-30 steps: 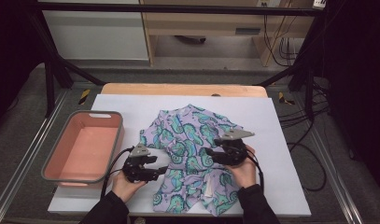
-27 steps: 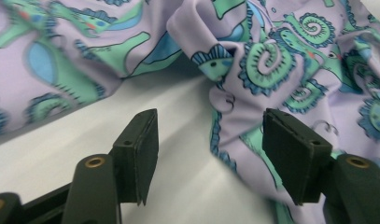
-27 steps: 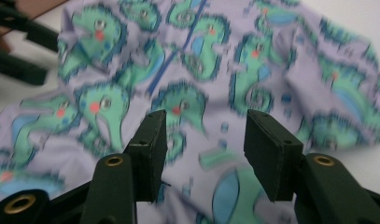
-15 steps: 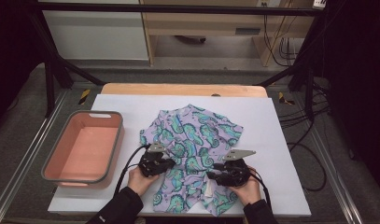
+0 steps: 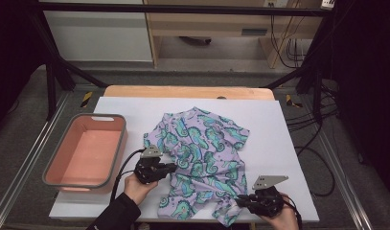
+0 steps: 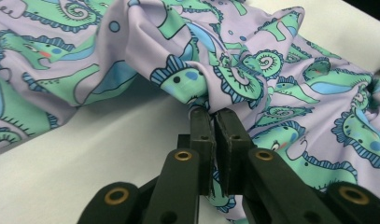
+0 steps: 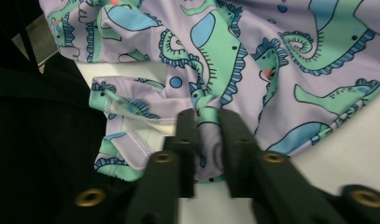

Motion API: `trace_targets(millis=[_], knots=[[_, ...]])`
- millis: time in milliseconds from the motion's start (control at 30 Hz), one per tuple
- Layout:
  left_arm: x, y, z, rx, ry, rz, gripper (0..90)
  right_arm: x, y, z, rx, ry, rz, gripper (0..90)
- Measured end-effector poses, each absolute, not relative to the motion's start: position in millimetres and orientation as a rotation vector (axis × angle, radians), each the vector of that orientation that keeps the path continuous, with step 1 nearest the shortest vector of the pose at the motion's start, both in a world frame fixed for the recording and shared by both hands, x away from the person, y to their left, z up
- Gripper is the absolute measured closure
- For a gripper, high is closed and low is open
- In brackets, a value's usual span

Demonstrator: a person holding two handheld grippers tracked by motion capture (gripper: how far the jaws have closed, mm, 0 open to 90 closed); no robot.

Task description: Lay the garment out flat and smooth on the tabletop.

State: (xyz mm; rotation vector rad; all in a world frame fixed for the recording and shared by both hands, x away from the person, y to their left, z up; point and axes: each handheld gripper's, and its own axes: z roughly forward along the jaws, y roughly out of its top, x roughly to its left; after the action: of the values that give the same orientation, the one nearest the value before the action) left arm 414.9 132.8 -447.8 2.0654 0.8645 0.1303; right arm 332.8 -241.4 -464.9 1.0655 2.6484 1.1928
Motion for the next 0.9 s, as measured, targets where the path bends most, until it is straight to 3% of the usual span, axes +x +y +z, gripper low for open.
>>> trace_targets(millis=[167,367,500,600,633,900], knots=[[419.6,133.4,-448.5,2.056,0.884,0.12,85.5,349.0,-245.2,-452.2,1.068,2.475,1.302,48.6],[425.6,137.6,-438.7,2.014,0.892,0.116,86.3,403.3,-247.3,-466.4,1.242,2.329,1.16,47.6],[430.0,139.0,-428.8,1.994,0.887,0.125,86.6,422.4,-243.7,-479.6,1.329,2.331,1.093,58.3],[434.7,138.1,-419.7,1.985,0.887,0.151,86.6,426.5,-241.6,-476.1,1.313,2.356,1.085,85.1],[437.3,137.9,-416.0,1.984,0.89,0.156,86.6,428.0,-240.4,-473.7,1.32,2.357,1.093,90.0],[467.7,126.0,-398.0,1.973,0.941,0.229,86.7,448.9,-246.2,-439.9,1.332,2.165,1.157,90.0]])
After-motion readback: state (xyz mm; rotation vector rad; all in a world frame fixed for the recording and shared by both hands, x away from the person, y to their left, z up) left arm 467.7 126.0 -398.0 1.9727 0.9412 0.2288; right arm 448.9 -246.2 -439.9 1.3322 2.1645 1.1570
